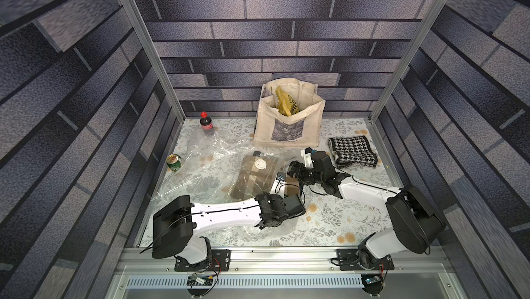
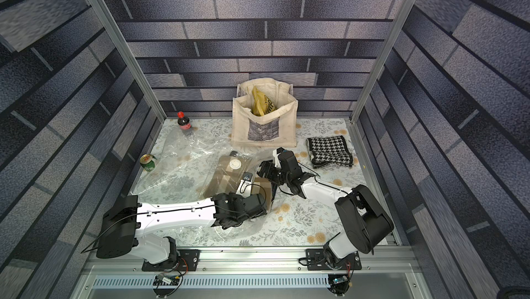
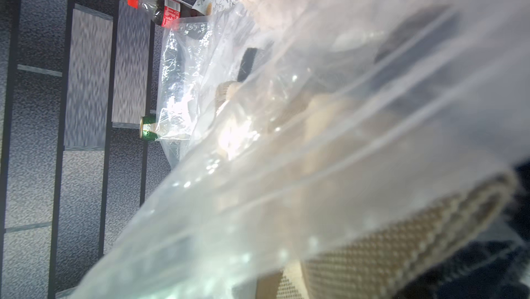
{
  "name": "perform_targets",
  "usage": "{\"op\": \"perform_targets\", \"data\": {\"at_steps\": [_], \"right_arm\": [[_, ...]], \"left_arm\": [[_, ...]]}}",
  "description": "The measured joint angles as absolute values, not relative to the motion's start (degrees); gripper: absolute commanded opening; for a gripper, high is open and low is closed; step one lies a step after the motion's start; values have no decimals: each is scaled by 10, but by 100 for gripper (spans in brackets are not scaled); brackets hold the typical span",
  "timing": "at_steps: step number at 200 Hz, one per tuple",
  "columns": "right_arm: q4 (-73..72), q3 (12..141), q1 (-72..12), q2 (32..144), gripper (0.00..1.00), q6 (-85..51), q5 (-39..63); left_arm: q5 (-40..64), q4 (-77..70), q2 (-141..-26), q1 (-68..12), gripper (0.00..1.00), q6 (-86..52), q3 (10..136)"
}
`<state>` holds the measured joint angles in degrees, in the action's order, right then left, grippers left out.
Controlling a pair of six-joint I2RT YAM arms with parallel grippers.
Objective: Take the scarf out of the vacuum bag
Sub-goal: Take out the scarf from the vacuum bag.
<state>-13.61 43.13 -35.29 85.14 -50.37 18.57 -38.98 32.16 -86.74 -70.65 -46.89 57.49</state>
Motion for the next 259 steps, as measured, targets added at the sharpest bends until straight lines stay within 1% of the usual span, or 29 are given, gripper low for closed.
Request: {"op": "perform_targets", "data": {"at_steps": [29,87,141,158,177,201,221,240,245,259], "right_arm": [[-109,452,-355,822,86,-496,186],[-89,457,-355,822,86,-488,192],[-90,454,-355,865,85,-488,189],[-97,442,-355,880,83,-486,188],[-104,431,-355,897,72,-480,186],[-109,426,-355,905,51,-477,185],[-113,426,-355,905,31,-470,185],[-114,426,-355,905,8,-466,184],[-113,426,-355,904,6,-461,185],[-108,426,-355,898,5,-460,183]], "left_arm": [[-390,321,-867,-707,0,-469,575],[-390,322,-868,-704,0,-469,575],[-390,321,-867,-704,0,-469,575],[-390,321,-867,-704,0,-469,575],[-390,321,-867,-704,0,-469,575],[-390,321,-867,-704,0,-469,575],[-390,321,-867,-704,0,-469,575],[-390,321,-867,-703,0,-469,575],[-390,321,-867,-703,0,-469,575],[-390,321,-867,-702,0,-469,575]]}}
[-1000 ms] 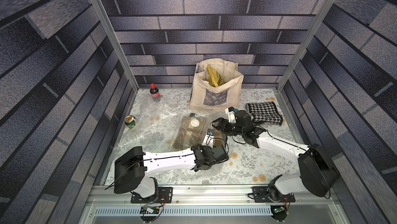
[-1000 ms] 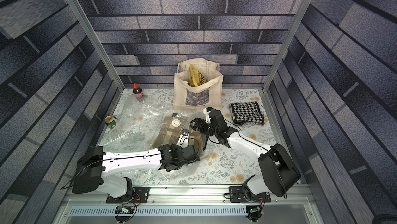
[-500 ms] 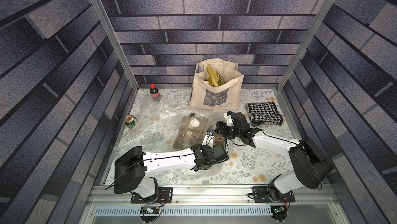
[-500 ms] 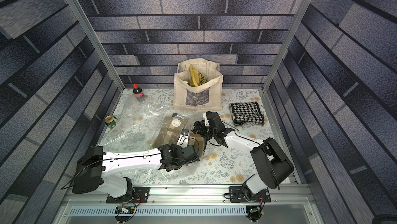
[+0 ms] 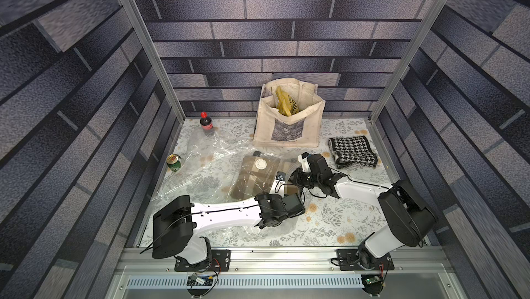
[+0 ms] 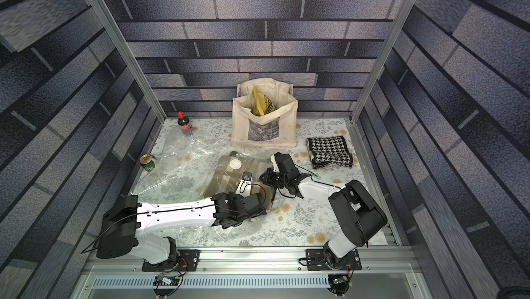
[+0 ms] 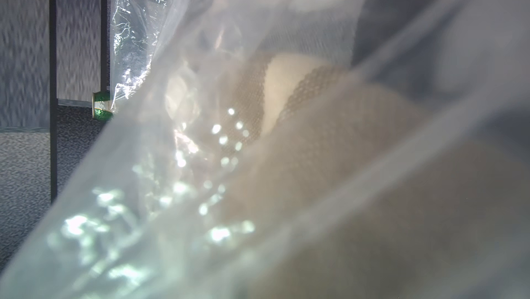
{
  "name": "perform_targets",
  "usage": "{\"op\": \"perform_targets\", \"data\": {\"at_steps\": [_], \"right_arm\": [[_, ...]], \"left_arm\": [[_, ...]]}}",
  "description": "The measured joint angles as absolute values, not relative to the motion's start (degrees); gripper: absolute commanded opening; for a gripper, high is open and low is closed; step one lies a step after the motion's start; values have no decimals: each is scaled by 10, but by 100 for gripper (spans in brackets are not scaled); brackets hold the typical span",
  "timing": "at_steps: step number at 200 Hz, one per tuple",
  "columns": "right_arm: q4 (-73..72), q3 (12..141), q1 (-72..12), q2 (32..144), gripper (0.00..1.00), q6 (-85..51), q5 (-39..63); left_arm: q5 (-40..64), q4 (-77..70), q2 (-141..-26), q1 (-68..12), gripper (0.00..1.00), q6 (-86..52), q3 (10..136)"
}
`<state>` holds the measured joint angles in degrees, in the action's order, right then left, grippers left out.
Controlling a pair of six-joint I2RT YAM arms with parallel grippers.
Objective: Take the scarf out of the vacuum bag
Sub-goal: Take out the scarf from the vacuum bag.
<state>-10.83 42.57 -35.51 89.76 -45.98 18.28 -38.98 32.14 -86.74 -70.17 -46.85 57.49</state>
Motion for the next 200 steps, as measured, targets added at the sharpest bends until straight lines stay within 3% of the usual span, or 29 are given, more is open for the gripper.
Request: {"op": "perform_targets", "data": {"at_steps": [28,131,200], "right_arm": [[-87,429,-355,871,0,-453,181],[-17,465,-360,828,0,-448,176],[197,541,-360,752,0,-431,78]], "left_arm": [[-390,321,-867,-700,0,-469,575],[-389,322,-867,-695,0,-469,575],[-364,323,-885,-673,0,-467,594]]}}
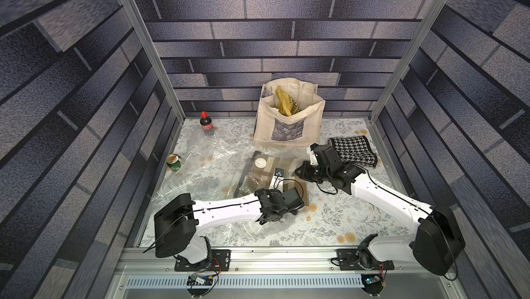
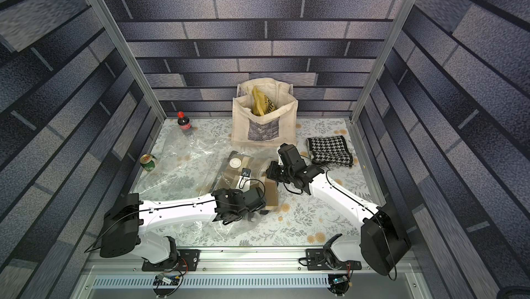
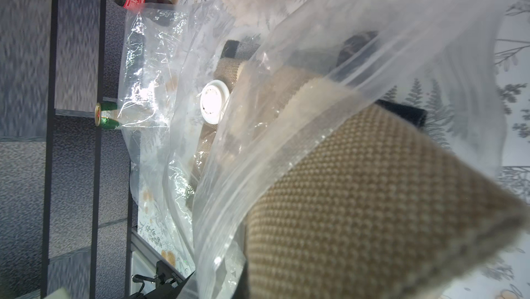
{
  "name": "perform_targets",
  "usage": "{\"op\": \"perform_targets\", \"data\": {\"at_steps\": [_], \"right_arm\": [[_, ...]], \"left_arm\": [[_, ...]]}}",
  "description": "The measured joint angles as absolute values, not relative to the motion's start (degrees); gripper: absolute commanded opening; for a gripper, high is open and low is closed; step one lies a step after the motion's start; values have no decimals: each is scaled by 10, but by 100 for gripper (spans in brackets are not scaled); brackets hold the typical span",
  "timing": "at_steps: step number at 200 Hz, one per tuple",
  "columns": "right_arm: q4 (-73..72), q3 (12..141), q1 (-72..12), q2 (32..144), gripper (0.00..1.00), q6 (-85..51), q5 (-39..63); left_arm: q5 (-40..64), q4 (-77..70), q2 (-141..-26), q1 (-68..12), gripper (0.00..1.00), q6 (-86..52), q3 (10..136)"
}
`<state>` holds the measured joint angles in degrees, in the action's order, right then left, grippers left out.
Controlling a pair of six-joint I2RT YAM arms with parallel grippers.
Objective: Take the scarf out of the vacuum bag
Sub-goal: Take out the scarf from the vacuum bag.
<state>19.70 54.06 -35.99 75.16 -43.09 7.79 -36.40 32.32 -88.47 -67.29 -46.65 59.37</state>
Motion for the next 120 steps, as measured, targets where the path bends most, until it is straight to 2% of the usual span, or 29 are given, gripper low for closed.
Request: {"op": "perform_targets", "data": {"at_steps": [56,120], "right_arm": [[314,536,-350,718,0,-424,-20],[389,486,-253,667,0,-428,-82]], "left_arm": [[-353,321,-906,-673,0,-455,610],[-348,317,-906,-672,0,-447,611]]}}
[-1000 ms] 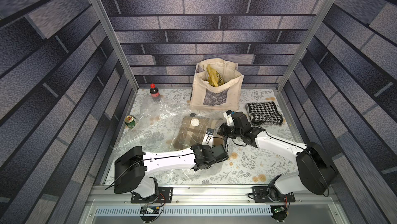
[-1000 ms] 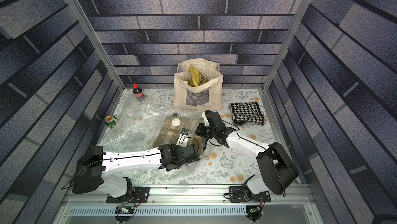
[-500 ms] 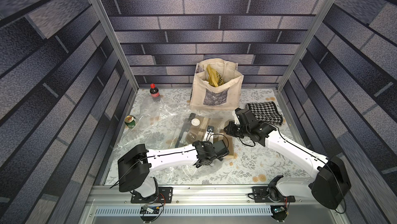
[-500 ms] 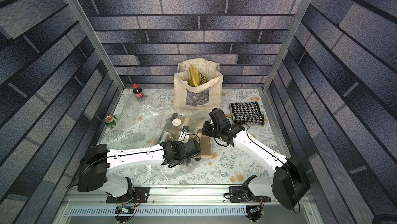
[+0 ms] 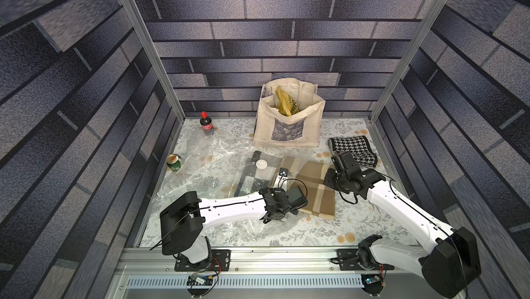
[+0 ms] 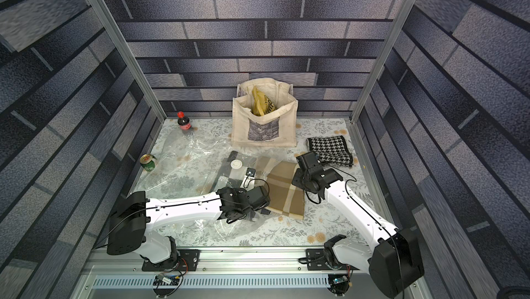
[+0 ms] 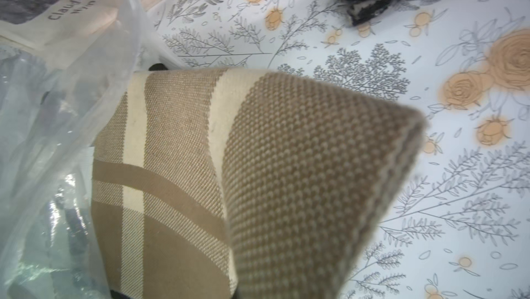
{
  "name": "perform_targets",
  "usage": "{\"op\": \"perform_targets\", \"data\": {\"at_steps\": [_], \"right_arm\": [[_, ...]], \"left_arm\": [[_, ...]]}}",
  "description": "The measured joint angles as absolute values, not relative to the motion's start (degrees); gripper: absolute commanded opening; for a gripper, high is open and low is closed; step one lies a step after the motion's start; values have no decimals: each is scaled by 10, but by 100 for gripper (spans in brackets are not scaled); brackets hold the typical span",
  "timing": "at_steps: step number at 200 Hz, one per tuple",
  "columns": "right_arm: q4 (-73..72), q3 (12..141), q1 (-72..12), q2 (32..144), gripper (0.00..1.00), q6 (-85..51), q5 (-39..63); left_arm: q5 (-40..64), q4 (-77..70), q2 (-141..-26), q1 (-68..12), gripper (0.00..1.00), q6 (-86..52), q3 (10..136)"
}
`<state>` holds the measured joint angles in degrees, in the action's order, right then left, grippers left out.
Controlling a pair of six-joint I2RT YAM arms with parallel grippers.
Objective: Take the scarf out of the vacuum bag
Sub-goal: Take out the scarf from the vacuum bag, then move the scarf to the center of the board.
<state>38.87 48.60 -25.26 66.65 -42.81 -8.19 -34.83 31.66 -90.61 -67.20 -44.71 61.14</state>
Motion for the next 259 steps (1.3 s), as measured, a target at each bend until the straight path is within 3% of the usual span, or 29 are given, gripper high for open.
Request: {"op": "perform_targets", "data": {"at_steps": [55,156,259], "right_arm": [[458,493,-185,677,0,-384,-124],[585,562,-66,791,0,-342,-278],[566,693,38,996,0,-305,-332]], "left_arm": [[-347,303,-904,-669,0,-439,609],[-326,237,-845,-642,0,-409,560],[-316,203,-819,-639,0,-393,540]]}}
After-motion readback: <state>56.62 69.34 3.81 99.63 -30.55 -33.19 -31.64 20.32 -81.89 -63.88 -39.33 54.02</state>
